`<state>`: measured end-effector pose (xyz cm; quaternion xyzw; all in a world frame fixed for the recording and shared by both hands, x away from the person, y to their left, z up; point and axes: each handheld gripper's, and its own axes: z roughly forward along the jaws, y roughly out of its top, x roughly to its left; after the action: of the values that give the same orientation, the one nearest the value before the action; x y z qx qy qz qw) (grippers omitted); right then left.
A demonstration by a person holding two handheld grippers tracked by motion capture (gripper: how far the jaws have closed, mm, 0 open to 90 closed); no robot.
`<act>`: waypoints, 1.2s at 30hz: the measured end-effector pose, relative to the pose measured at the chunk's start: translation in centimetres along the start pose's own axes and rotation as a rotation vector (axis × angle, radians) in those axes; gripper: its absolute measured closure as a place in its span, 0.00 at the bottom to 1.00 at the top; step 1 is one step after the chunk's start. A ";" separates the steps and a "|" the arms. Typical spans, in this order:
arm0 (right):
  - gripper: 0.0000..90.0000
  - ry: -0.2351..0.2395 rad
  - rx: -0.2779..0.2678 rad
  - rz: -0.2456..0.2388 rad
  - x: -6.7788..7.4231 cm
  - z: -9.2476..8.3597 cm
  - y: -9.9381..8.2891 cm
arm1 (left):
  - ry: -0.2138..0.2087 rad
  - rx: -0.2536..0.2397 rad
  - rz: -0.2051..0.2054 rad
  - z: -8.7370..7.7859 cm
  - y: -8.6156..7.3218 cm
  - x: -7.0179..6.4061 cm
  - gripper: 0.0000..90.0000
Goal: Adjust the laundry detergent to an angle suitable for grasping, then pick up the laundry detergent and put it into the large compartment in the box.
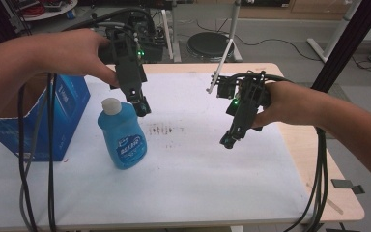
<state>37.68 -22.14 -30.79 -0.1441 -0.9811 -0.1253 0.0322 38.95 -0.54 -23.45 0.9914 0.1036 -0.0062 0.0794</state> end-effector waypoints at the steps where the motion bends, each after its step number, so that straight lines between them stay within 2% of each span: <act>1: 0.03 0.000 0.000 0.000 0.0 0.0 0.0 | -0.001 0.003 0.000 0.0 0.0 0.0 0.04; 8: 0.03 -0.002 0.000 -0.007 0.1 -0.1 -0.1 | 0.005 -0.004 -0.001 -0.2 0.2 -0.2 0.04; 14: 0.03 -0.003 -0.006 -0.009 0.2 -0.3 -0.2 | 0.012 -0.011 -0.018 -0.5 0.1 -0.4 0.03; 21: 0.03 -0.014 0.002 -0.004 0.5 -0.6 -0.4 | 0.013 -0.005 -0.005 -0.4 0.4 -0.5 0.03; 32: 0.03 -0.008 0.001 -0.013 0.5 -0.6 -0.3 | 0.027 -0.002 -0.029 -0.6 0.2 -0.4 0.04; 36: 0.03 -0.010 -0.002 -0.013 0.3 -0.6 -0.4 | 0.031 0.005 -0.026 -0.6 0.3 -0.5 0.03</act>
<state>37.27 -22.55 -30.22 -0.1384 -0.9820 -0.1255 0.0262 38.47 -0.83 -22.79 0.9902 0.1175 0.0077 0.0753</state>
